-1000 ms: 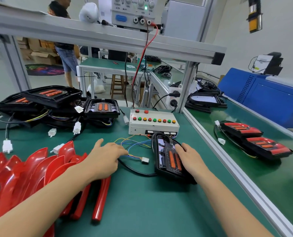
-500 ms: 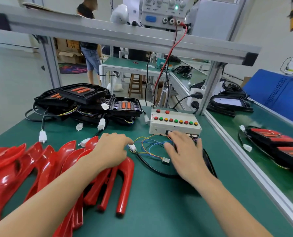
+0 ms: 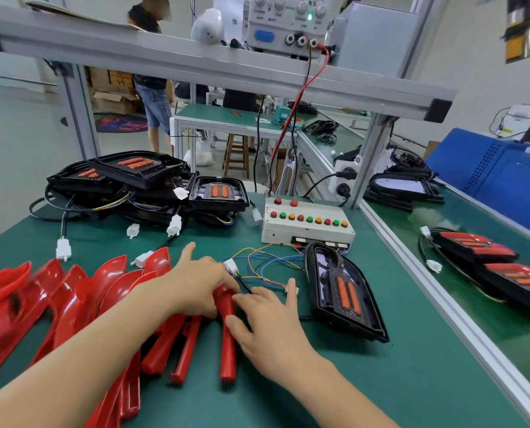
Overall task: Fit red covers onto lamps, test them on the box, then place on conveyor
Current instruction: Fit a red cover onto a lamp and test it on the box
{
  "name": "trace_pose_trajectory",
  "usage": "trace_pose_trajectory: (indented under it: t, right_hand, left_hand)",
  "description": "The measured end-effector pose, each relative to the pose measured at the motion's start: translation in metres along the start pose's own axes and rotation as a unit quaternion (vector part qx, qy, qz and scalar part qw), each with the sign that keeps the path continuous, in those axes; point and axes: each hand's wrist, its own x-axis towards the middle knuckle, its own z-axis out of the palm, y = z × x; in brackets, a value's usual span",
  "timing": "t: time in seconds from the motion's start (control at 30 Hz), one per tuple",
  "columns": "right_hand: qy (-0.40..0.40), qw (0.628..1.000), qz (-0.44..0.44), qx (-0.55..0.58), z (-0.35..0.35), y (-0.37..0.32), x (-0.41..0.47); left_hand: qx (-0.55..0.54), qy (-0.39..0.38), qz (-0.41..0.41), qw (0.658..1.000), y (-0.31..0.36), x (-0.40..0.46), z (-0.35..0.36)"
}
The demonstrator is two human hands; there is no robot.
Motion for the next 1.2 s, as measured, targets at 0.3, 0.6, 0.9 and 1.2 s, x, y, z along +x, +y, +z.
trace_pose_trajectory:
  t: [0.3,0.6,0.9,1.2]
  right_hand:
    - [0.045,0.997,0.012,0.058,-0.004,0.001,-0.001]
    - [0.013,0.884,0.092,0.459,-0.032,0.005,0.000]
    - [0.042,0.872,0.112,0.474,-0.063,0.033,-0.008]
    - [0.127,0.897,0.111,0.408,-0.081,0.065,-0.016]
  left_hand:
    - [0.005,0.183,0.074,0.980,-0.003,0.007,-0.017]
    - [-0.230,0.427,0.115,0.867,0.006,0.011,-0.023]
    - [-0.336,0.475,0.112,0.806,0.039,0.031,-0.034]
    - [-0.425,0.450,0.041,0.785,0.066,0.053,-0.041]
